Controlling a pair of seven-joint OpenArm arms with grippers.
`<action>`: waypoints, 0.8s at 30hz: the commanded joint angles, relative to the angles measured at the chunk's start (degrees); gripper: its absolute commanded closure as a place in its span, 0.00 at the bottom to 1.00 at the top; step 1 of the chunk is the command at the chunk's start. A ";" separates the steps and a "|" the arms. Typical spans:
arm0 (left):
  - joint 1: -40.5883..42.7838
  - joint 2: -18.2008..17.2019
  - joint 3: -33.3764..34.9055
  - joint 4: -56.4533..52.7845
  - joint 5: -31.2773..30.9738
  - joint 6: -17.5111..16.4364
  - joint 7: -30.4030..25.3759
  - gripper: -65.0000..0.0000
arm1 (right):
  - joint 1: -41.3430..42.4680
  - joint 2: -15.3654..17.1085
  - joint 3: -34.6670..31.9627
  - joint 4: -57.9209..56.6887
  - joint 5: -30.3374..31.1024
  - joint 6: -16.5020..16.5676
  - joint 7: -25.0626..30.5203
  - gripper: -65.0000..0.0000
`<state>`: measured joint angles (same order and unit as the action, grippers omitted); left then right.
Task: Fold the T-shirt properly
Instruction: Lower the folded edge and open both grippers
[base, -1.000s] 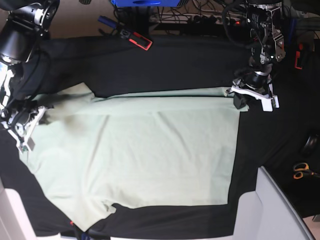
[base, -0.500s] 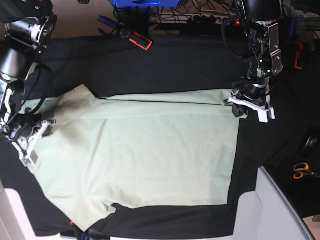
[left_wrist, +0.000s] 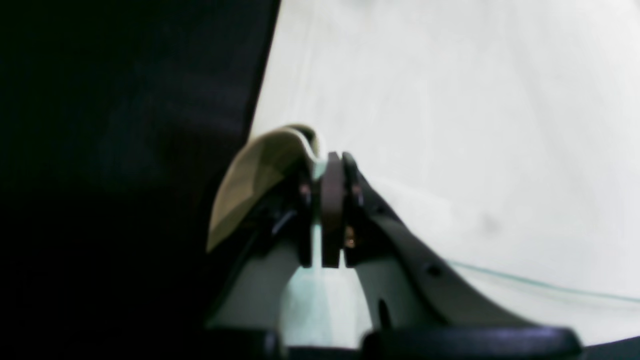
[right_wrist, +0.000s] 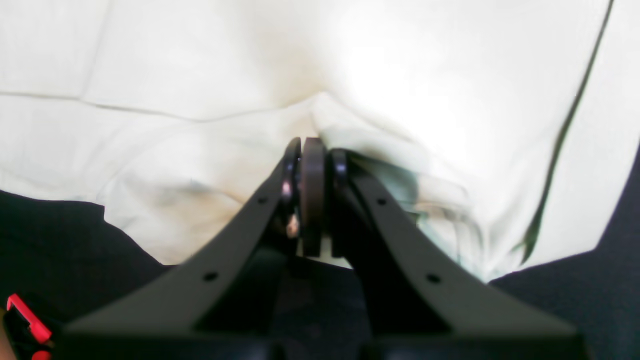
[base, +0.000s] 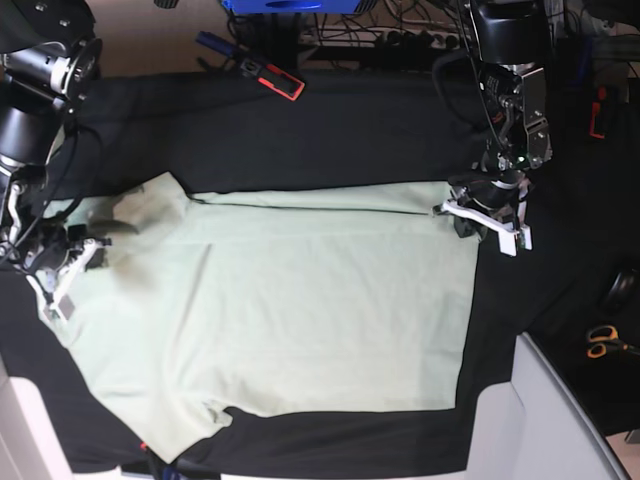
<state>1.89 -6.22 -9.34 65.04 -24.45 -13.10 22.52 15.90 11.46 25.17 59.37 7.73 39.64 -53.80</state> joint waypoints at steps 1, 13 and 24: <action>-1.06 -0.51 -0.11 0.68 -0.56 -0.30 -1.20 1.00 | 1.55 0.80 0.19 1.15 0.85 0.36 1.01 0.99; -3.87 -0.59 -0.11 0.68 -0.56 -0.39 -1.38 1.00 | 2.34 0.54 0.19 1.42 0.85 0.36 1.10 1.00; -3.96 -0.59 -0.11 0.59 -0.48 -0.39 -1.47 1.00 | 2.34 0.45 -0.07 0.98 0.85 0.36 2.86 1.00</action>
<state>-1.23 -6.24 -9.34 64.75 -24.40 -13.37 22.46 16.78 11.18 25.19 59.57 7.75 39.64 -52.14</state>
